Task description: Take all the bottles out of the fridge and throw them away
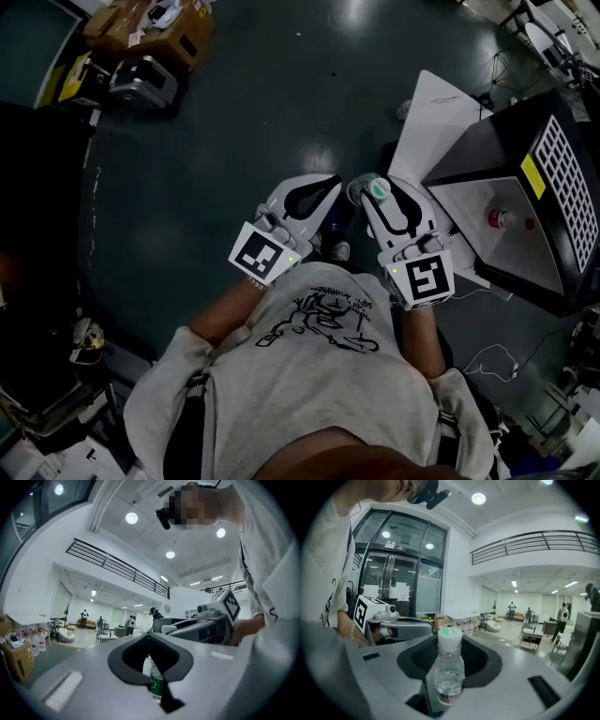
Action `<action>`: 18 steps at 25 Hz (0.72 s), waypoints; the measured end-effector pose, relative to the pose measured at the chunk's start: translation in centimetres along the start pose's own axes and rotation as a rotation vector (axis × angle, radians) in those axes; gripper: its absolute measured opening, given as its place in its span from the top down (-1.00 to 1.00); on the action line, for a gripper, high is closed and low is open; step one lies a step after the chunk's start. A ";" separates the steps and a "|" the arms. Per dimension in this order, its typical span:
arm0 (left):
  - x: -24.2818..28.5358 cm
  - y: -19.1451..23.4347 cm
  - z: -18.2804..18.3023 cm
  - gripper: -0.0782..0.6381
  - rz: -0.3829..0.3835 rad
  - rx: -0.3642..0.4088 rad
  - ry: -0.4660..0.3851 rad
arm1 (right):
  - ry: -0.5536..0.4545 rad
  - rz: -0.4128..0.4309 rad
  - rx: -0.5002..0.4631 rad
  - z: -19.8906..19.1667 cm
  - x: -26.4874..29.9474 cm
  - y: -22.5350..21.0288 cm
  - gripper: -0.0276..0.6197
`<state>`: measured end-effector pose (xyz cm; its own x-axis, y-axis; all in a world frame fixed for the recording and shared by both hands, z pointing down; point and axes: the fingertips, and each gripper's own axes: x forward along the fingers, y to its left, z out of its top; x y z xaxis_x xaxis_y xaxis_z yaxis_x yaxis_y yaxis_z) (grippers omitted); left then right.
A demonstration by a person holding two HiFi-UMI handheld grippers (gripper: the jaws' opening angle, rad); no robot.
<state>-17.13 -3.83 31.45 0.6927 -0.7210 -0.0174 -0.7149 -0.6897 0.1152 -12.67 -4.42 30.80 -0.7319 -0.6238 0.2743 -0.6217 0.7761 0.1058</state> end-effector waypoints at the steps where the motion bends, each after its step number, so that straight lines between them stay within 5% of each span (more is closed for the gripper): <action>1: 0.1 0.0 -0.3 0.76 -0.001 0.003 0.007 | 0.004 -0.002 0.004 -0.4 0.1 -0.1 0.44; 18: 1.6 1.0 -6.1 0.76 -0.024 0.001 0.083 | 0.067 0.008 0.032 -7.0 2.3 -1.1 0.44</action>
<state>-16.10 -5.27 37.59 0.7153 -0.6960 0.0626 -0.6979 -0.7069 0.1151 -11.72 -6.04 38.00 -0.7170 -0.6095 0.3382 -0.6256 0.7767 0.0734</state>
